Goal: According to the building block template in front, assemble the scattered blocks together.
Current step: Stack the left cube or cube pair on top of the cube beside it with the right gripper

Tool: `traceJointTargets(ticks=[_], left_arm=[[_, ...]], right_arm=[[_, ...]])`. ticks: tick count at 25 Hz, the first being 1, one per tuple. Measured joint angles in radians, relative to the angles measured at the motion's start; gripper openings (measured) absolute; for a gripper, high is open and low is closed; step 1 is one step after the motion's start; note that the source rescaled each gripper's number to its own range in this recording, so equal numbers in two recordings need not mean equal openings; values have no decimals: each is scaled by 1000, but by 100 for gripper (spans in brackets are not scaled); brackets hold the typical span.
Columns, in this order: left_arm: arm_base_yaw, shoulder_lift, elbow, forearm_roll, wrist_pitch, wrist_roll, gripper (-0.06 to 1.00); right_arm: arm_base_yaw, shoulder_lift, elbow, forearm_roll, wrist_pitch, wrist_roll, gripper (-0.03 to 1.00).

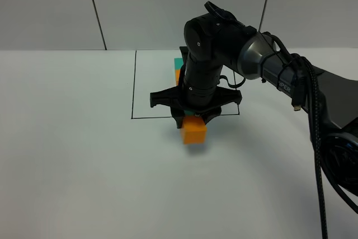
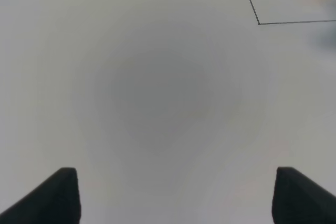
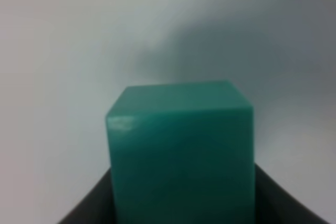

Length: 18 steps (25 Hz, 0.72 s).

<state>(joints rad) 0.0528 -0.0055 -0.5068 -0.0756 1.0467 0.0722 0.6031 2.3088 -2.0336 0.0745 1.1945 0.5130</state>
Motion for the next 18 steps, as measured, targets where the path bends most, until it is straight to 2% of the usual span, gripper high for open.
traceJointTargets(ticks=[2, 10, 18], left_arm=[[0, 0, 0, 0, 0, 0, 67], [0, 0, 0, 0, 0, 0, 67], [0, 0, 0, 0, 0, 0, 67]], right_arm=[[6, 4, 0, 0, -21, 68, 2], [45, 61, 0, -6, -50, 173, 2], [50, 94, 0, -85, -61, 250, 2]])
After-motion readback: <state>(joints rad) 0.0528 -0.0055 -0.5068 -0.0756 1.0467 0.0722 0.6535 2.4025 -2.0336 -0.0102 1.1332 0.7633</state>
